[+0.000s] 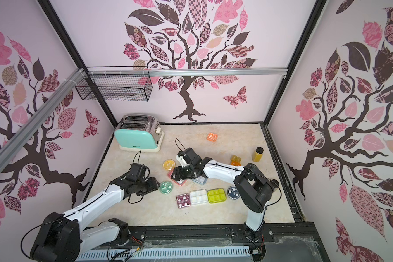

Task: Close pillboxes
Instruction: Close the lid on the pillbox, then move the pillbox to the center of the board.

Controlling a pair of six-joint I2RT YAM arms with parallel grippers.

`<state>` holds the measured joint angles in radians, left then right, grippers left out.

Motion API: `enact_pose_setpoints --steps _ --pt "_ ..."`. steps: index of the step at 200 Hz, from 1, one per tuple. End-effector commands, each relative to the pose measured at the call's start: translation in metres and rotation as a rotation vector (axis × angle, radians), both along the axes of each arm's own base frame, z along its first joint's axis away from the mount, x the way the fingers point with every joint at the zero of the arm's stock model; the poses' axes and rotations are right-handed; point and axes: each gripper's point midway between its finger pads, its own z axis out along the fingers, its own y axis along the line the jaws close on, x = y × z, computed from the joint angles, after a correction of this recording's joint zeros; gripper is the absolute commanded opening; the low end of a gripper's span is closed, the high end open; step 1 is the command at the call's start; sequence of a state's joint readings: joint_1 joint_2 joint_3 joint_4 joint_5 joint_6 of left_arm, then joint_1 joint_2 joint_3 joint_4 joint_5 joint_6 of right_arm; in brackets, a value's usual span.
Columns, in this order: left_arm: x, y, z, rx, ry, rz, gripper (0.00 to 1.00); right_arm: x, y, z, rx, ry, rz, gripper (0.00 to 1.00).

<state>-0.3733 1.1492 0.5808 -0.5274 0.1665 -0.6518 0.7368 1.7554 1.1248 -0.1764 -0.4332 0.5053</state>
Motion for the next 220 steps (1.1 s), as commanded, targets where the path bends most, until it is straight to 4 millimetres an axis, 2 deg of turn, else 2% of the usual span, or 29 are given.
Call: enact_pose_setpoints --steps 1,34,51,69,87,99,123,134,142,158,175,220 --pt "0.016 -0.01 0.03 -0.015 -0.057 -0.044 0.59 0.021 -0.05 -0.002 -0.001 0.04 -0.071 0.64" --pt "0.046 -0.018 0.069 -0.018 -0.16 -0.061 0.6 0.073 -0.127 0.006 -0.012 0.023 -0.279 0.64" --pt "0.058 -0.028 0.073 -0.042 -0.164 -0.082 0.66 0.096 -0.159 0.008 -0.029 0.004 -0.371 0.65" --pt "0.066 -0.042 0.073 -0.072 -0.149 -0.098 0.57 0.117 -0.179 0.01 -0.024 -0.016 -0.43 0.65" --pt "0.063 -0.06 0.077 -0.035 -0.184 -0.138 0.55 0.14 -0.197 0.009 -0.036 -0.029 -0.494 0.64" --pt "0.06 -0.068 0.071 -0.024 -0.203 -0.151 0.54 0.159 -0.21 0.011 -0.065 -0.054 -0.549 0.63" --pt "0.058 -0.083 0.05 -0.075 -0.167 -0.167 0.53 0.193 -0.223 0.024 -0.056 -0.099 -0.628 0.58" --pt "0.056 -0.092 0.05 -0.089 -0.134 -0.198 0.5 0.207 -0.228 0.03 -0.027 -0.112 -0.646 0.49" --pt "0.056 -0.1 0.053 -0.082 -0.14 -0.225 0.5 0.217 -0.232 0.03 -0.026 -0.115 -0.665 0.47" --pt "0.056 -0.114 0.062 -0.089 -0.169 -0.257 0.5 0.238 -0.239 0.024 -0.028 -0.113 -0.701 0.47" --pt "0.054 -0.123 0.061 -0.102 -0.156 -0.279 0.5 0.257 -0.247 0.014 -0.04 -0.116 -0.744 0.47" --pt "0.049 -0.119 0.057 -0.103 -0.148 -0.275 0.47 0.286 -0.243 -0.007 -0.016 -0.094 -0.75 0.46"
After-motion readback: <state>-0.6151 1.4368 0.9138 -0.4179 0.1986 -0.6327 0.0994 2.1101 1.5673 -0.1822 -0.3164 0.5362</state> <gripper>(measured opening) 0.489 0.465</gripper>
